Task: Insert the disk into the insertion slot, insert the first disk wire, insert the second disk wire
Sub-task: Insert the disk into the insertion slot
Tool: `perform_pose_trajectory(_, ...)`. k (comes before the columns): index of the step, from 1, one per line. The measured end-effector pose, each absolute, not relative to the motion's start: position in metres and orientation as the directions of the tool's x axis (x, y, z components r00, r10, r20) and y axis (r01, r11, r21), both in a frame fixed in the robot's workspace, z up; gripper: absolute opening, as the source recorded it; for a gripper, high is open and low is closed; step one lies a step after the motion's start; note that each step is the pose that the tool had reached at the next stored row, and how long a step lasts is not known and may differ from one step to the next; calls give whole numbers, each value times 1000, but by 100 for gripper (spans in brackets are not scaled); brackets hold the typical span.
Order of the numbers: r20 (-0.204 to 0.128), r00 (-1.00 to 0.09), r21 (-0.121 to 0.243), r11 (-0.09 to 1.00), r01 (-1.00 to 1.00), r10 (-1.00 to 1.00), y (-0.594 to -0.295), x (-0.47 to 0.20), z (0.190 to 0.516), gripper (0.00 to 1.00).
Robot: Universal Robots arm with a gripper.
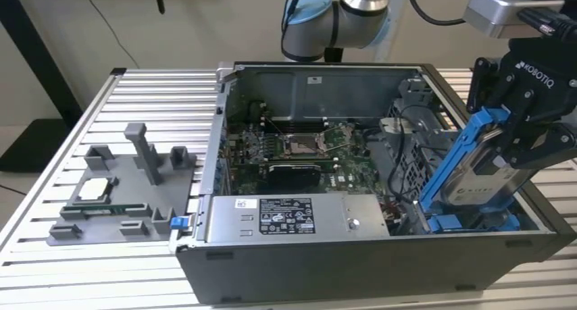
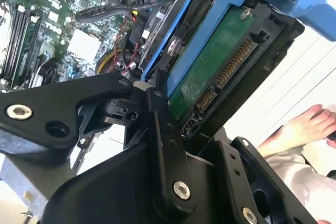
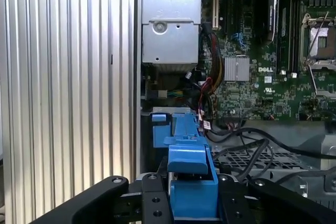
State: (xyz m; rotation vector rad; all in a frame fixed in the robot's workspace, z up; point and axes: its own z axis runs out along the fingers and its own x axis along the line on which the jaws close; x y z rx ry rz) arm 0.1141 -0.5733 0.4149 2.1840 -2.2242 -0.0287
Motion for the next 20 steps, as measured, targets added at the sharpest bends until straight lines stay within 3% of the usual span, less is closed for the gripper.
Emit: perform_pose_trajectory(20,-24,-18,31,17,-999,-1000,-573,118,391,0)
